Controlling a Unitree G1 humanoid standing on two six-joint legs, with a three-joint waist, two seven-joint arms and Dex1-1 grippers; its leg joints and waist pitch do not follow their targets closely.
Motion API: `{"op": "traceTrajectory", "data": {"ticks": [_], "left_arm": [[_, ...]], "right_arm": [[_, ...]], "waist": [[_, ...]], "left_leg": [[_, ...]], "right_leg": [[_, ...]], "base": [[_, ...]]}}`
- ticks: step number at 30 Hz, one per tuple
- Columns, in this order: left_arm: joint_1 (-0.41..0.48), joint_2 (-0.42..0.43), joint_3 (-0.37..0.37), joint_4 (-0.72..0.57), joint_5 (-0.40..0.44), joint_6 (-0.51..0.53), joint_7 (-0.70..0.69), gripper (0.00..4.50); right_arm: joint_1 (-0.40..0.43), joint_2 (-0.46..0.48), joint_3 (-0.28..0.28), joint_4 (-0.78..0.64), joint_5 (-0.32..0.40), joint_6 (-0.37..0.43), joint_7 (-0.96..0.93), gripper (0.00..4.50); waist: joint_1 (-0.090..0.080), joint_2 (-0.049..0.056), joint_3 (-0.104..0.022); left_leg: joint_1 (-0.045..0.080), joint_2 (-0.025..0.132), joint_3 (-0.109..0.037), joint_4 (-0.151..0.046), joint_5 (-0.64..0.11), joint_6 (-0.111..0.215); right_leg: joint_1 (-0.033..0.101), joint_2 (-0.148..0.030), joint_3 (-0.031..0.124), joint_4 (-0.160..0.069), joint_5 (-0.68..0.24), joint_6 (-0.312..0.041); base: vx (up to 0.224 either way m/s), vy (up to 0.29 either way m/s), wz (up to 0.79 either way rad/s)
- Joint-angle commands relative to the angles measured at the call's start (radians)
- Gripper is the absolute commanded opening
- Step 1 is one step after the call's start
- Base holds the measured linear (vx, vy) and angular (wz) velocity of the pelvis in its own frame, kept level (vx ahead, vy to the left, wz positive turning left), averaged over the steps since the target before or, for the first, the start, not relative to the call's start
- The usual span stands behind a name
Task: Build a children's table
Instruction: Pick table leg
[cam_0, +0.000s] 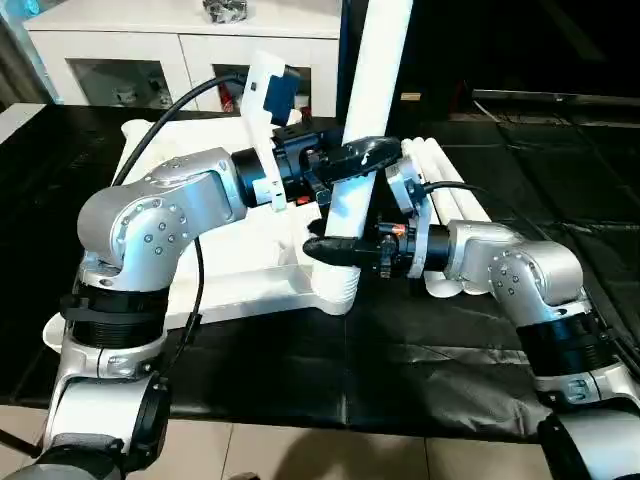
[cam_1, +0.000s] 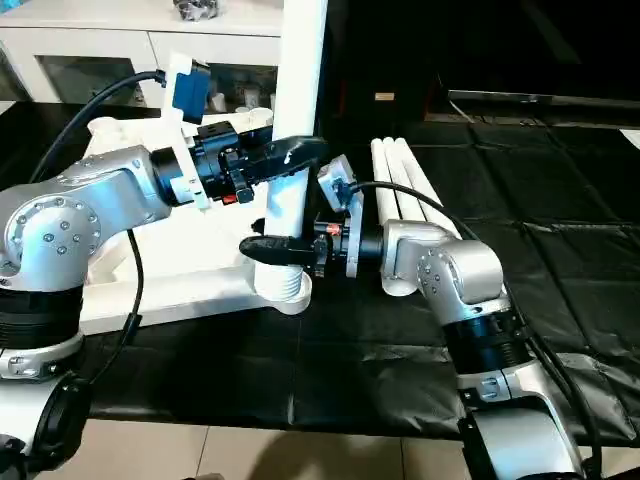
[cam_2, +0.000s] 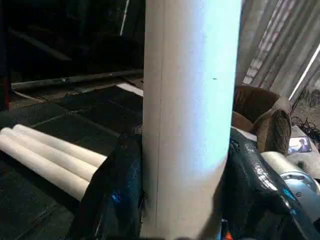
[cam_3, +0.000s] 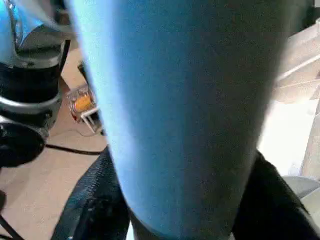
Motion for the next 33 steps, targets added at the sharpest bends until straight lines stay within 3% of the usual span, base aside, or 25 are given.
{"op": "traceTrajectory", "data": {"ticks": [1,17,20,30,33], "left_arm": [[-0.038,-0.001,-0.005,-0.017,-0.010,-0.007,-0.029,1.84],[-0.049,-0.012,0.002,-0.034,-0.031,-0.033,-0.054,1.83],[-0.047,-0.018,0.008,-0.066,-0.071,-0.002,-0.056,2.53],[-0.042,-0.049,0.053,-0.067,-0.105,-0.013,-0.030,3.24],[-0.032,-0.068,0.127,-0.056,-0.129,-0.046,0.012,3.34]], "right_arm": [[0.014,-0.012,0.009,0.007,-0.026,0.003,-0.009,2.07],[0.024,0.000,0.011,0.004,-0.035,-0.018,-0.026,1.96],[0.027,0.008,0.008,0.007,-0.037,-0.025,-0.032,1.96],[0.028,0.025,0.004,0.025,-0.046,-0.044,-0.053,1.96],[0.029,0.059,-0.025,0.045,-0.071,-0.095,-0.130,1.96]], "waist": [[0.004,0.003,-0.077],[0.004,0.005,-0.077],[0.004,0.006,-0.077],[0.004,0.006,-0.076],[0.004,0.007,-0.076]], "left_leg": [[0.002,0.012,0.008,-0.053,0.013,0.017],[0.003,0.012,0.007,-0.053,0.001,0.014],[0.003,0.012,0.007,-0.053,-0.003,0.011],[0.004,0.013,0.006,-0.055,-0.020,0.009],[0.002,0.013,0.006,-0.055,-0.019,-0.002]], "right_leg": [[0.078,-0.055,0.033,-0.049,0.112,-0.267],[0.079,-0.055,0.032,-0.049,0.118,-0.273],[0.079,-0.056,0.032,-0.049,0.116,-0.275],[0.079,-0.056,0.032,-0.052,0.089,-0.269],[0.078,-0.058,0.032,-0.053,0.089,-0.272]], "base": [[0.000,0.000,0.00],[0.000,0.000,0.00],[0.000,0.000,0.00],[0.000,0.000,0.00],[0.000,0.000,0.00]]}}
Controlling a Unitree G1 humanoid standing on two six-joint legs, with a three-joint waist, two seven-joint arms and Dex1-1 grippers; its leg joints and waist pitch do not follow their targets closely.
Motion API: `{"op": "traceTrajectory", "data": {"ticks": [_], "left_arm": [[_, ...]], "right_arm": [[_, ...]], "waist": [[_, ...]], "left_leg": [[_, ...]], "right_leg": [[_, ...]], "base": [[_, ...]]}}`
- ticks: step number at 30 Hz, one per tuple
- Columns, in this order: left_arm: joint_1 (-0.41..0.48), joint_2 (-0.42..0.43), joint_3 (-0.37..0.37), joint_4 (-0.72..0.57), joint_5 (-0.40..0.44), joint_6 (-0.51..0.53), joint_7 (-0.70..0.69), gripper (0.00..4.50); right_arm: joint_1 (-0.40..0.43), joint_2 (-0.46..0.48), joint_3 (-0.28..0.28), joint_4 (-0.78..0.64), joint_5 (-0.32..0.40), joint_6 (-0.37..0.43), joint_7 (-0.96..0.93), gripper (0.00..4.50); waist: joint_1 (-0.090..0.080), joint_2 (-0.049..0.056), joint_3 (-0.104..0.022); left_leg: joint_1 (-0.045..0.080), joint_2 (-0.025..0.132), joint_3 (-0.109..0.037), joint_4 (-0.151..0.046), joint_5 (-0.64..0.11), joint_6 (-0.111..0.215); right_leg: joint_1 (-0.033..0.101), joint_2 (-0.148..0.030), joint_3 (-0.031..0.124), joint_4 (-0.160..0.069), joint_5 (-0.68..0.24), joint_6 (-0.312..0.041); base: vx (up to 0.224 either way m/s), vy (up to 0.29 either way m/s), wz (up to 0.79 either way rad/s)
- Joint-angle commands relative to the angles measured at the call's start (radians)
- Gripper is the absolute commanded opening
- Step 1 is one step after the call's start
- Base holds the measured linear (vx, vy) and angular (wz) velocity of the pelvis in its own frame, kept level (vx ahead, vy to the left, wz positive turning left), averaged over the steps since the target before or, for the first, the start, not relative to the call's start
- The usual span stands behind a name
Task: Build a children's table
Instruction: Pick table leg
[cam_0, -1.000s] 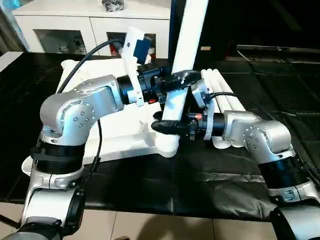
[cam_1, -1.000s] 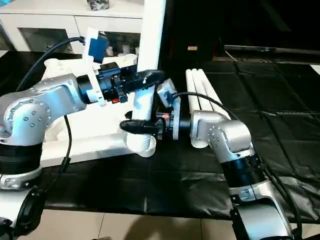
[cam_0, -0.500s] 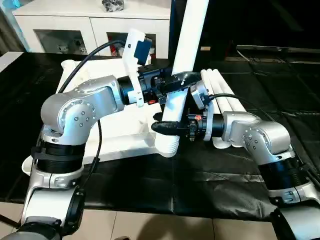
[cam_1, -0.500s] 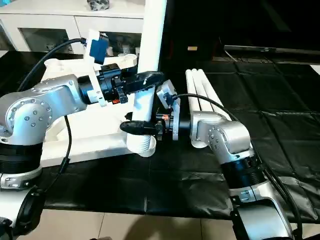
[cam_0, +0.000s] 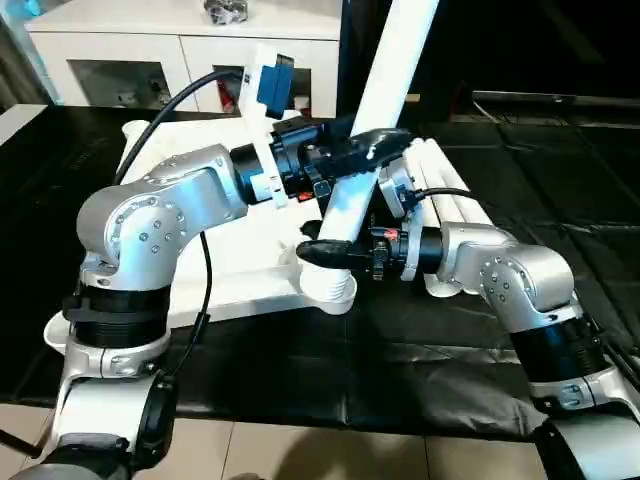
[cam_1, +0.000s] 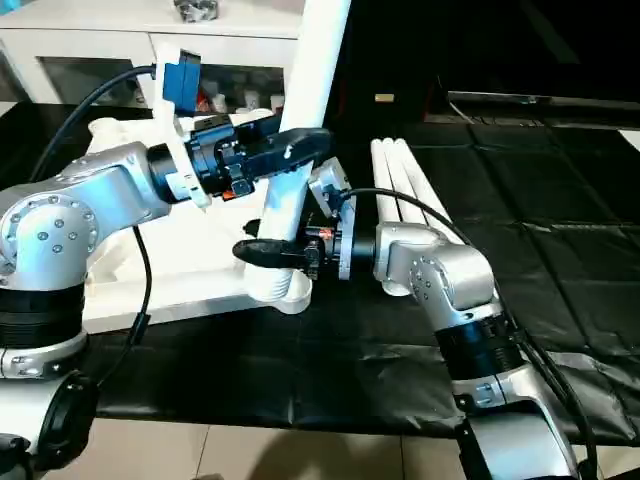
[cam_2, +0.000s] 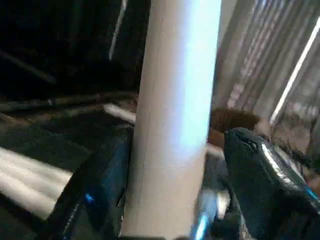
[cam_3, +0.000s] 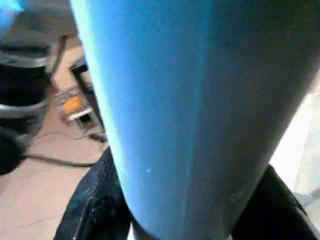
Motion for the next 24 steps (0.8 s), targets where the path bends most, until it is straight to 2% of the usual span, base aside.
{"op": "traceTrajectory", "data": {"ticks": [1,3,4,5,6,7,9,10,13,14,15,16,17,18,21,22,23,24], "left_arm": [[-0.022,-0.007,0.050,-0.047,-0.082,-0.010,0.006,3.34],[-0.010,-0.004,0.075,-0.054,-0.107,0.000,0.014,3.34],[0.005,0.004,0.093,-0.064,-0.122,0.009,0.017,3.34],[0.012,0.007,0.102,-0.069,-0.128,0.015,0.017,3.34],[0.037,0.027,0.106,-0.086,-0.127,0.022,0.005,3.34],[0.053,0.040,0.108,-0.097,-0.125,0.027,-0.004,3.34],[0.105,0.090,0.101,-0.130,-0.104,0.040,-0.033,3.34],[0.131,0.117,0.092,-0.144,-0.090,0.044,-0.045,3.34],[0.212,0.196,0.046,-0.178,-0.007,0.009,-0.081,3.34],[0.212,0.196,0.046,-0.178,-0.007,0.009,-0.081,3.34],[0.239,0.217,0.030,-0.176,0.027,-0.013,-0.083,3.34],[0.279,0.242,0.011,-0.166,0.071,-0.040,-0.072,3.34],[0.299,0.254,0.000,-0.161,0.094,-0.055,-0.067,3.34],[0.319,0.263,-0.011,-0.157,0.117,-0.070,-0.063,3.34],[0.365,0.272,-0.045,-0.157,0.172,-0.100,-0.025,3.34],[0.378,0.276,-0.049,-0.161,0.181,-0.109,-0.023,3.34],[0.389,0.273,-0.054,-0.164,0.187,-0.117,-0.022,3.34],[0.389,0.273,-0.054,-0.164,0.187,-0.117,-0.022,3.34]], "right_arm": [[0.016,0.010,-0.034,0.040,-0.036,-0.009,-0.079,1.96],[0.020,0.021,-0.043,0.044,-0.044,-0.022,-0.105,1.96],[0.023,0.031,-0.051,0.048,-0.051,-0.020,-0.135,1.96],[0.024,0.035,-0.055,0.051,-0.054,-0.019,-0.150,1.96],[0.028,0.046,-0.064,0.058,-0.061,-0.031,-0.177,1.96],[0.030,0.054,-0.069,0.063,-0.065,-0.040,-0.194,1.94],[0.035,0.070,-0.079,0.102,-0.111,-0.105,-0.273,1.93],[0.037,0.078,-0.087,0.125,-0.128,-0.129,-0.311,1.93],[0.044,0.099,-0.114,0.151,-0.149,-0.176,-0.379,1.93],[0.044,0.099,-0.114,0.151,-0.149,-0.176,-0.379,1.93],[0.046,0.108,-0.121,0.148,-0.155,-0.191,-0.402,1.93],[0.048,0.122,-0.134,0.137,-0.157,-0.192,-0.434,1.93],[0.050,0.128,-0.140,0.131,-0.159,-0.197,-0.449,1.93],[0.053,0.133,-0.145,0.127,-0.161,-0.203,-0.460,1.93],[0.082,0.136,-0.160,0.082,-0.164,-0.225,-0.473,1.93],[0.089,0.138,-0.158,0.070,-0.166,-0.230,-0.479,1.93],[0.096,0.133,-0.162,0.059,-0.162,-0.223,-0.482,1.93],[0.096,0.133,-0.162,0.059,-0.162,-0.223,-0.482,1.93]], "waist": [[0.004,0.011,-0.077],[0.002,0.010,-0.076],[0.003,0.016,-0.076],[0.003,0.014,-0.075],[0.004,0.021,-0.076],[0.000,0.016,-0.075],[-0.002,0.018,-0.074],[0.000,0.021,-0.075],[-0.006,0.020,-0.070],[-0.006,0.022,-0.070],[-0.006,0.023,-0.069],[-0.004,0.020,-0.070],[-0.005,0.016,-0.068],[-0.007,0.013,-0.068],[-0.004,0.016,-0.071],[-0.005,0.015,-0.071],[-0.005,0.027,-0.071],[-0.008,0.023,-0.070]], "left_leg": [[0.001,0.011,0.006,-0.055,-0.023,-0.006],[0.003,0.010,0.006,-0.057,-0.031,-0.009],[0.003,0.010,0.006,-0.057,-0.035,-0.014],[0.002,0.011,0.005,-0.058,-0.033,-0.021],[0.003,0.012,0.004,-0.058,-0.034,-0.024],[0.003,0.009,0.006,-0.059,-0.040,-0.021],[0.005,0.010,0.007,-0.061,-0.059,-0.027],[0.006,0.013,0.005,-0.061,-0.059,-0.032],[0.007,0.013,0.007,-0.067,-0.086,-0.041],[0.009,0.012,0.008,-0.067,-0.087,-0.041],[0.009,0.012,0.008,-0.067,-0.087,-0.042],[0.010,0.014,0.009,-0.067,-0.081,-0.038],[0.005,0.014,0.007,-0.071,-0.082,-0.034],[0.007,0.014,0.009,-0.071,-0.085,-0.033],[0.010,0.016,0.011,-0.069,-0.062,-0.033],[0.008,0.015,0.010,-0.069,-0.055,-0.032],[0.009,0.014,0.009,-0.069,-0.054,-0.034],[0.008,0.014,0.010,-0.070,-0.061,-0.036]], "right_leg": [[0.077,-0.056,0.032,-0.051,0.088,-0.269],[0.075,-0.053,0.032,-0.053,0.085,-0.264],[0.074,-0.054,0.032,-0.052,0.083,-0.266],[0.075,-0.055,0.032,-0.052,0.088,-0.268],[0.074,-0.054,0.031,-0.050,0.093,-0.268],[0.074,-0.051,0.030,-0.054,0.093,-0.261],[0.072,-0.052,0.030,-0.056,0.050,-0.246],[0.069,-0.057,0.031,-0.055,0.038,-0.242],[0.066,-0.054,0.032,-0.059,-0.031,-0.218],[0.065,-0.052,0.033,-0.060,-0.036,-0.210],[0.065,-0.052,0.033,-0.060,-0.033,-0.210],[0.064,-0.052,0.033,-0.059,-0.020,-0.212],[0.066,-0.054,0.033,-0.059,-0.028,-0.205],[0.063,-0.052,0.033,-0.061,-0.037,-0.199],[0.060,-0.052,0.035,-0.059,-0.006,-0.189],[0.063,-0.051,0.035,-0.057,0.006,-0.189],[0.061,-0.050,0.034,-0.056,0.013,-0.188],[0.061,-0.049,0.033,-0.059,0.010,-0.187]], "base": [[0.000,0.000,0.00],[0.000,0.000,0.00],[0.000,0.000,0.00],[0.000,0.000,0.00],[0.000,0.000,0.00],[0.000,0.000,0.00],[0.000,0.000,0.00],[0.000,0.000,0.00],[0.000,0.000,0.00],[0.000,0.000,0.00],[0.000,0.000,0.00],[0.000,0.000,0.00],[0.000,0.000,0.00],[0.000,0.000,0.00],[0.000,0.000,0.00],[0.000,0.000,0.00],[0.000,0.000,0.00],[0.000,0.000,0.00]]}}
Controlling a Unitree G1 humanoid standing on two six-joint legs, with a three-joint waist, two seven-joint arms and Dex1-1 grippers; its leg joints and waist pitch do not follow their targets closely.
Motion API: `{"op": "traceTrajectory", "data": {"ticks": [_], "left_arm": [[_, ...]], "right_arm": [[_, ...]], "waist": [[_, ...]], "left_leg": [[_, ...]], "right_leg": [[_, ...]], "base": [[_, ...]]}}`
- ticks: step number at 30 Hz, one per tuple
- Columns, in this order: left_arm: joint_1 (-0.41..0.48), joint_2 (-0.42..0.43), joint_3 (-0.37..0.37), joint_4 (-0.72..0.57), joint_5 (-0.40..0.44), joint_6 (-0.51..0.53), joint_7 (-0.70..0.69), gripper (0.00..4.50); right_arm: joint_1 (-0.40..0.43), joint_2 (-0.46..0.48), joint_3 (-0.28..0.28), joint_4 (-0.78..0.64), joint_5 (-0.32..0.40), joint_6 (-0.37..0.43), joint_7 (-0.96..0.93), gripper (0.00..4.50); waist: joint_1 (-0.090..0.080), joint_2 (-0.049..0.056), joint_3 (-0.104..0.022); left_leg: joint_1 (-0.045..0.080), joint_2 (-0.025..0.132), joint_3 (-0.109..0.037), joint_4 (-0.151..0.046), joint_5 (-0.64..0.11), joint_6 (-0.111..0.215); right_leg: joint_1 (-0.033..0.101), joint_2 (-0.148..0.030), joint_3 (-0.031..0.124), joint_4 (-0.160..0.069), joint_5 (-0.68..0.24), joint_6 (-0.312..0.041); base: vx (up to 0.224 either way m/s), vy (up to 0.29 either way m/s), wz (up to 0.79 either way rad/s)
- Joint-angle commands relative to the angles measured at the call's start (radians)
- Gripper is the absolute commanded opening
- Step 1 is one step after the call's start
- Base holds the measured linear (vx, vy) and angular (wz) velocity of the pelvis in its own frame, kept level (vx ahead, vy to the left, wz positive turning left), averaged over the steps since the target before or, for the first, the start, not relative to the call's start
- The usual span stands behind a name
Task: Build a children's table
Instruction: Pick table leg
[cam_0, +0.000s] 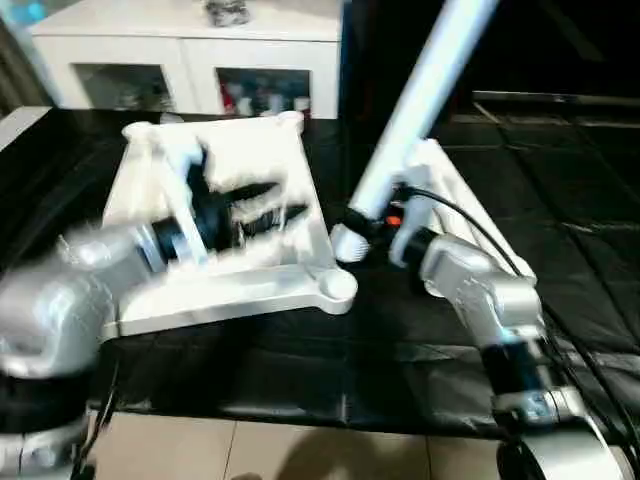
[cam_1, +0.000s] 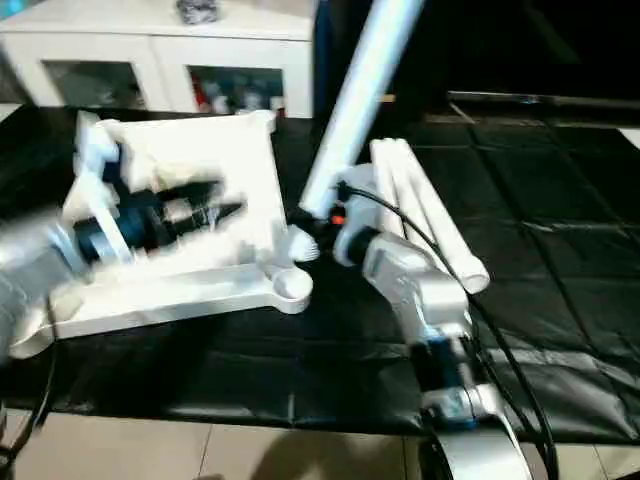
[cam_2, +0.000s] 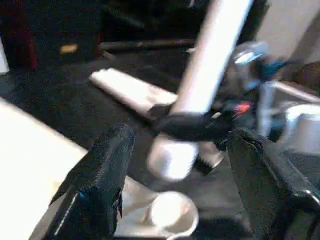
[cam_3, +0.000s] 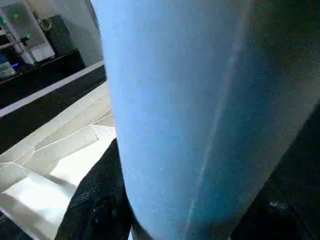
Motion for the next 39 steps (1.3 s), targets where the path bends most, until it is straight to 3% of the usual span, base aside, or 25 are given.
{"op": "traceTrajectory", "data": {"ticks": [1,3,5,6,8,9,11,14,16,17,19,21,22,23,25,27,29,31,33,36,38,39], "left_arm": [[0.013,0.009,-0.028,-0.008,0.042,-0.042,-0.003,3.34],[0.019,0.011,-0.036,-0.005,0.054,-0.053,-0.009,3.34],[0.041,0.037,-0.090,0.029,0.120,-0.119,-0.039,3.34],[0.055,0.040,-0.125,0.046,0.156,-0.153,-0.042,3.34],[0.064,0.048,-0.155,0.062,0.188,-0.178,-0.045,3.34],[0.073,0.073,-0.199,0.077,0.229,-0.212,-0.075,3.34],[0.075,0.083,-0.208,0.088,0.240,-0.227,-0.093,3.34],[0.072,0.134,-0.199,0.097,0.243,-0.244,-0.158,3.34],[0.068,0.140,-0.186,0.104,0.233,-0.246,-0.173,3.34],[0.063,0.151,-0.200,0.129,0.257,-0.271,-0.184,3.52],[0.056,0.163,-0.211,0.159,0.273,-0.287,-0.199,3.63],[0.051,0.172,-0.220,0.181,0.285,-0.298,-0.210,3.83],[0.048,0.181,-0.231,0.201,0.290,-0.305,-0.233,3.95],[0.046,0.184,-0.240,0.214,0.296,-0.314,-0.245,4.05],[0.040,0.189,-0.274,0.251,0.334,-0.340,-0.252,4.22],[0.038,0.188,-0.293,0.271,0.354,-0.359,-0.259,4.24],[0.036,0.187,-0.312,0.291,0.379,-0.380,-0.259,4.24],[0.042,0.194,-0.312,0.286,0.384,-0.385,-0.273,4.24],[0.043,0.198,-0.314,0.290,0.388,-0.394,-0.281,4.24],[0.035,0.194,-0.319,0.341,0.392,-0.379,-0.304,4.24],[0.030,0.191,-0.333,0.382,0.421,-0.454,-0.323,4.24],[0.022,0.184,-0.334,0.405,0.434,-0.500,-0.323,4.24]], "right_arm": [[0.004,-0.006,-0.027,-0.039,-0.004,-0.026,-0.017,1.93],[0.006,-0.006,-0.032,-0.041,-0.005,-0.033,-0.021,1.93],[0.011,-0.007,-0.054,-0.056,0.001,-0.028,-0.042,1.93],[0.021,-0.014,-0.063,-0.056,0.000,-0.029,-0.047,1.93],[0.026,-0.019,-0.067,-0.055,-0.005,-0.035,-0.052,1.93],[0.028,-0.024,-0.067,-0.061,-0.006,-0.039,-0.049,1.93],[0.029,-0.025,-0.069,-0.065,-0.004,-0.049,-0.041,1.93],[0.020,-0.029,-0.046,-0.082,-0.010,-0.065,-0.014,1.93],[0.012,-0.033,-0.037,-0.088,-0.013,-0.066,-0.007,1.93],[0.013,-0.033,-0.040,-0.085,-0.002,-0.080,0.014,1.93],[0.011,-0.032,-0.038,-0.077,-0.004,-0.091,0.022,1.93],[0.010,-0.031,-0.037,-0.070,-0.006,-0.099,0.026,1.93],[0.011,-0.036,-0.015,-0.064,-0.023,-0.100,0.037,1.93],[0.012,-0.039,-0.001,-0.061,-0.035,-0.104,0.042,1.93],[0.014,-0.044,0.026,-0.059,-0.057,-0.117,0.052,1.93],[0.013,-0.042,0.036,-0.060,-0.060,-0.124,0.061,1.93],[0.013,-0.036,0.052,-0.054,-0.102,-0.185,0.037,1.93],[0.020,-0.047,0.079,-0.075,-0.119,-0.158,0.031,1.93],[0.023,-0.051,0.086,-0.084,-0.110,-0.127,0.039,1.93],[0.050,-0.045,0.086,-0.074,-0.092,-0.166,0.098,1.93],[0.064,-0.035,0.078,-0.089,-0.067,-0.150,0.108,1.93],[0.070,-0.036,0.079,-0.104,-0.054,-0.131,0.118,1.93]], "waist": [[-0.008,0.012,-0.070],[-0.009,0.010,-0.069],[-0.009,0.008,-0.068],[-0.009,0.015,-0.069],[-0.010,0.015,-0.069],[-0.011,0.023,-0.071],[-0.012,0.011,-0.071],[-0.016,0.023,-0.070],[-0.021,0.015,-0.070],[-0.024,-0.014,-0.067],[-0.021,-0.003,-0.066],[-0.024,-0.002,-0.066],[-0.023,-0.006,-0.066],[-0.023,0.001,-0.067],[-0.024,0.001,-0.069],[-0.024,-0.002,-0.068],[-0.023,0.000,-0.070],[-0.023,-0.002,-0.069],[-0.024,-0.003,-0.068],[-0.024,-0.010,-0.068],[-0.025,-0.004,-0.067],[-0.025,-0.012,-0.068]], "left_leg": [[0.007,0.011,0.009,-0.068,-0.075,-0.032],[0.006,0.011,0.009,-0.069,-0.088,-0.033],[0.006,0.010,0.009,-0.070,-0.096,-0.028],[0.007,0.010,0.008,-0.069,-0.094,-0.030],[0.007,0.011,0.008,-0.070,-0.090,-0.031],[0.008,0.010,0.008,-0.068,-0.088,-0.037],[0.006,0.010,0.008,-0.069,-0.088,-0.032],[0.007,0.009,0.007,-0.069,-0.088,-0.032],[0.006,0.008,0.008,-0.069,-0.085,-0.031],[0.002,0.009,0.011,-0.072,-0.081,-0.022],[0.004,0.010,0.010,-0.073,-0.090,-0.012],[0.006,0.012,0.011,-0.074,-0.093,-0.013],[0.007,0.011,0.011,-0.074,-0.084,-0.012],[0.007,0.012,0.010,-0.074,-0.083,-0.014],[0.006,0.011,0.010,-0.072,-0.079,-0.015],[0.005,0.010,0.010,-0.072,-0.075,-0.011],[0.006,0.013,0.010,-0.072,-0.071,-0.012],[0.005,0.012,0.010,-0.072,-0.066,-0.016],[0.006,0.011,0.010,-0.072,-0.071,-0.013],[0.005,0.012,0.012,-0.072,-0.082,-0.005],[0.006,0.013,0.011,-0.073,-0.086,0.000],[0.005,0.013,0.010,-0.073,-0.087,0.003]], "right_leg": [[0.062,-0.050,0.036,-0.059,0.002,-0.189],[0.062,-0.052,0.037,-0.062,-0.023,-0.185],[0.061,-0.052,0.038,-0.066,-0.058,-0.173],[0.061,-0.052,0.038,-0.063,-0.056,-0.170],[0.060,-0.051,0.037,-0.066,-0.045,-0.165],[0.059,-0.050,0.037,-0.061,-0.029,-0.170],[0.062,-0.051,0.037,-0.062,-0.013,-0.178],[0.061,-0.051,0.036,-0.059,-0.001,-0.191],[0.064,-0.049,0.036,-0.058,0.005,-0.197],[0.067,-0.050,0.037,-0.062,-0.003,-0.198],[0.062,-0.054,0.038,-0.062,-0.061,-0.189],[0.060,-0.054,0.039,-0.063,-0.069,-0.186],[0.060,-0.053,0.039,-0.061,-0.058,-0.187],[0.059,-0.054,0.039,-0.060,-0.054,-0.189],[0.060,-0.054,0.039,-0.058,-0.028,-0.193],[0.061,-0.054,0.039,-0.060,-0.024,-0.192],[0.061,-0.057,0.039,-0.058,-0.019,-0.195],[0.062,-0.056,0.039,-0.057,-0.010,-0.198],[0.063,-0.055,0.040,-0.058,-0.014,-0.199],[0.062,-0.056,0.041,-0.058,-0.032,-0.197],[0.059,-0.057,0.041,-0.062,-0.041,-0.194],[0.062,-0.056,0.041,-0.063,-0.038,-0.193]], "base": [[0.000,0.000,0.00],[0.000,0.000,0.00],[0.000,0.000,0.00],[0.000,0.000,0.00],[0.000,0.000,0.00],[0.000,0.000,0.00],[0.000,0.000,0.00],[0.000,0.000,0.00],[0.000,0.000,0.00],[0.000,0.000,0.00],[0.000,0.000,0.00],[0.000,0.000,0.00],[0.000,0.000,0.00],[0.000,0.000,0.00],[0.000,0.000,0.00],[0.000,0.000,0.00],[0.000,0.000,0.00],[0.000,0.000,0.00],[0.000,0.000,0.00],[0.000,0.000,0.00],[0.000,0.000,0.00],[0.000,0.000,0.00]]}}
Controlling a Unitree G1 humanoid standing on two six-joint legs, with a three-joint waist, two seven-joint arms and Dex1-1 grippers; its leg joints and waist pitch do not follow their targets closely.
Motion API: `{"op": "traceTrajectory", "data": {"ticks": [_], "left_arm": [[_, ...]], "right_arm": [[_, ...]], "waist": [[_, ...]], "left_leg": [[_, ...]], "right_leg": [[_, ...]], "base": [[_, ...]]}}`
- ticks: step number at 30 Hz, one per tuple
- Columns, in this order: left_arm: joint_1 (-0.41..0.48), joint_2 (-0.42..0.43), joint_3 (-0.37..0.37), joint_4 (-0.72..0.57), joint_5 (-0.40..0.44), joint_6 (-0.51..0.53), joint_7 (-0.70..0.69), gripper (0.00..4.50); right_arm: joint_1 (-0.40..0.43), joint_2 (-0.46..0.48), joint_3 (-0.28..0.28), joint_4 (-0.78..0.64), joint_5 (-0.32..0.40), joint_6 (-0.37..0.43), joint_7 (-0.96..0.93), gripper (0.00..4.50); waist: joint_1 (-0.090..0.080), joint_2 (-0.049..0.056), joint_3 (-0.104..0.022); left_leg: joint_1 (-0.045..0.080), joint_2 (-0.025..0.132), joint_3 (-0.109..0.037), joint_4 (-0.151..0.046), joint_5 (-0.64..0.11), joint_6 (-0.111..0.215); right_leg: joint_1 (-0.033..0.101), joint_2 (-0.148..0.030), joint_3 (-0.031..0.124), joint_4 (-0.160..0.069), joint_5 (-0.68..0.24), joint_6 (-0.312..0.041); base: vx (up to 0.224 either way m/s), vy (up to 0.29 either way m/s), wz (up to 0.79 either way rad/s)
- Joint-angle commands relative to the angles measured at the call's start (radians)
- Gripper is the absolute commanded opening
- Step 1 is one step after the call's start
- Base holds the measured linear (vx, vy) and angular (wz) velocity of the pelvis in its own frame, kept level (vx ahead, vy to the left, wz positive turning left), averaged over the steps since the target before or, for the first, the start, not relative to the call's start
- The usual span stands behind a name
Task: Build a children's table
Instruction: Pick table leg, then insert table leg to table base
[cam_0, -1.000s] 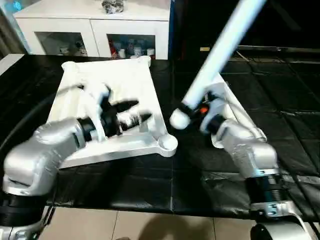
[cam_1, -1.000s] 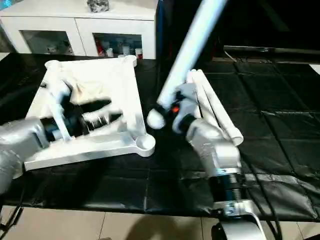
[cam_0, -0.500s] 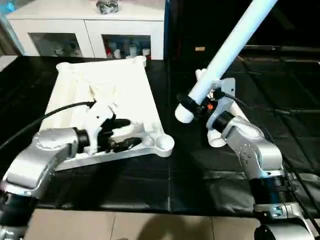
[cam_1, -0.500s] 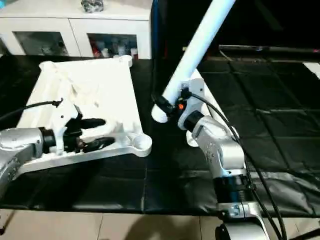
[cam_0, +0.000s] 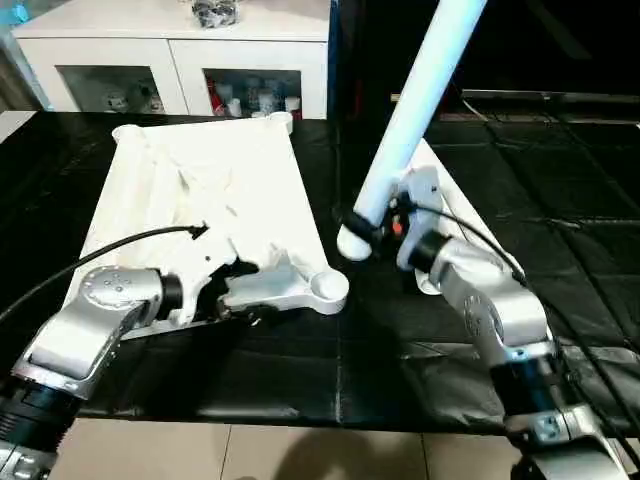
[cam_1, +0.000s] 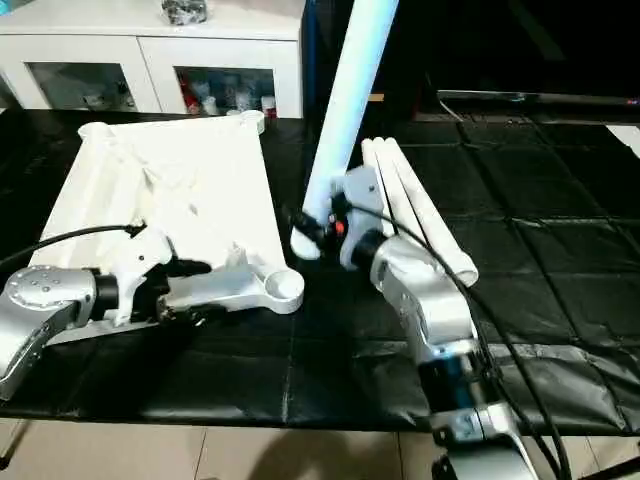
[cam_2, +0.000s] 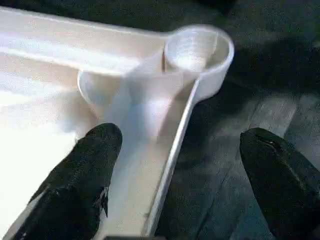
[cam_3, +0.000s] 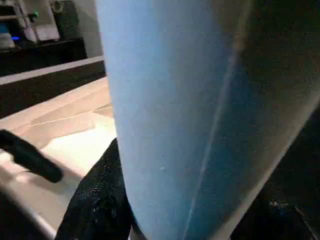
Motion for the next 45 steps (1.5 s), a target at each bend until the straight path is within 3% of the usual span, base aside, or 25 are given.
{"op": "traceTrajectory", "data": {"ticks": [1,3,5,6,7,8,9,15,17,18,23,27,30,41,45], "left_arm": [[-0.031,-0.007,-0.010,0.041,0.035,-0.086,-0.014,4.24],[-0.051,-0.017,-0.006,0.083,0.033,-0.113,-0.027,3.87],[-0.062,-0.021,-0.005,0.102,0.028,-0.114,-0.039,3.82],[-0.073,-0.028,-0.004,0.129,0.018,-0.126,-0.062,3.68],[-0.079,-0.030,-0.009,0.145,0.019,-0.132,-0.075,3.68],[-0.082,-0.031,-0.012,0.153,0.020,-0.135,-0.080,3.42],[-0.089,-0.035,-0.015,0.175,0.023,-0.143,-0.096,3.39],[-0.138,-0.073,-0.016,0.304,0.044,-0.196,-0.122,2.96],[-0.156,-0.080,-0.019,0.340,0.044,-0.208,-0.147,2.92],[-0.166,-0.084,-0.020,0.357,0.046,-0.215,-0.153,2.69],[-0.220,-0.094,-0.038,0.444,0.072,-0.240,-0.198,2.36],[-0.248,-0.100,-0.055,0.493,0.093,-0.253,-0.232,2.11],[-0.271,-0.107,-0.068,0.525,0.108,-0.256,-0.261,1.91],[-0.324,-0.144,-0.077,0.637,0.152,-0.300,-0.280,0.88],[-0.335,-0.143,-0.084,0.662,0.175,-0.317,-0.287,0.50]], "right_arm": [[0.005,0.000,-0.001,-0.053,0.037,0.021,0.025,1.93],[0.014,-0.006,0.012,-0.062,0.033,0.014,0.044,1.93],[0.017,-0.009,0.020,-0.059,0.025,-0.003,0.052,1.93],[0.022,-0.016,0.032,-0.056,0.007,-0.020,0.055,1.93],[0.026,-0.019,0.033,-0.057,0.009,-0.015,0.059,1.93],[0.027,-0.020,0.034,-0.058,0.009,-0.014,0.061,1.93],[0.032,-0.026,0.036,-0.066,0.018,0.010,0.069,1.93],[0.053,-0.042,0.054,-0.095,0.023,0.047,0.102,1.93],[0.057,-0.045,0.060,-0.104,0.028,0.064,0.109,1.93],[0.059,-0.046,0.062,-0.109,0.031,0.072,0.110,1.93],[0.067,-0.055,0.062,-0.122,0.041,0.103,0.112,1.93],[0.076,-0.063,0.063,-0.132,0.035,0.105,0.117,1.93],[0.079,-0.068,0.061,-0.134,0.028,0.102,0.116,1.93],[0.083,-0.078,0.071,-0.141,0.016,0.098,0.115,1.93],[0.077,-0.078,0.075,-0.134,0.012,0.093,0.118,1.93]], "waist": [[0.002,-0.005,-0.067],[0.005,0.008,-0.069],[0.005,0.002,-0.068],[0.005,-0.010,-0.067],[0.006,-0.006,-0.068],[0.004,-0.013,-0.066],[0.006,-0.008,-0.067],[0.004,-0.015,-0.068],[0.005,-0.014,-0.069],[0.005,-0.014,-0.068],[0.007,-0.004,-0.069],[0.007,-0.004,-0.071],[0.007,0.006,-0.071],[0.009,0.005,-0.072],[0.009,0.004,-0.069]], "left_leg": [[0.003,0.013,0.009,-0.068,-0.091,0.004],[0.007,0.016,0.008,-0.068,-0.085,0.000],[0.008,0.015,0.010,-0.068,-0.092,-0.005],[0.003,0.015,0.009,-0.070,-0.089,-0.006],[0.005,0.015,0.010,-0.069,-0.090,-0.008],[0.004,0.014,0.010,-0.070,-0.092,-0.006],[0.005,0.016,0.010,-0.070,-0.095,-0.008],[0.005,0.015,0.011,-0.068,-0.079,-0.002],[0.006,0.015,0.009,-0.068,-0.075,0.001],[0.007,0.016,0.010,-0.069,-0.083,-0.001],[0.007,0.017,0.007,-0.069,-0.092,-0.013],[0.008,0.017,0.007,-0.068,-0.090,-0.016],[0.009,0.018,0.005,-0.068,-0.106,-0.023],[0.008,0.018,0.004,-0.067,-0.109,-0.021],[0.009,0.020,0.003,-0.070,-0.134,-0.024]], "right_leg": [[0.062,-0.056,0.040,-0.064,-0.038,-0.193],[0.060,-0.059,0.040,-0.058,-0.019,-0.197],[0.059,-0.057,0.040,-0.059,-0.012,-0.202],[0.063,-0.060,0.040,-0.057,-0.018,-0.203],[0.063,-0.061,0.040,-0.058,-0.025,-0.202],[0.062,-0.061,0.041,-0.060,-0.041,-0.200],[0.062,-0.062,0.041,-0.059,-0.046,-0.199],[0.064,-0.061,0.042,-0.059,0.011,-0.206],[0.065,-0.063,0.041,-0.058,0.016,-0.209],[0.064,-0.063,0.041,-0.058,0.008,-0.213],[0.066,-0.065,0.042,-0.057,0.018,-0.221],[0.068,-0.064,0.041,-0.056,0.051,-0.228],[0.068,-0.065,0.041,-0.055,0.055,-0.237],[0.073,-0.066,0.040,-0.055,0.083,-0.257],[0.072,-0.068,0.040,-0.059,0.041,-0.253]], "base": [[0.000,0.000,0.00],[0.000,0.000,0.00],[0.000,0.000,0.00],[0.000,0.000,0.00],[0.000,0.000,0.00],[0.000,0.000,0.00],[0.000,0.000,0.00],[0.000,0.000,0.00],[0.000,0.000,0.00],[0.000,0.000,0.00],[0.000,0.000,0.00],[0.000,0.000,0.00],[0.000,0.000,0.00],[0.000,0.000,0.00],[0.000,0.000,0.00]]}}
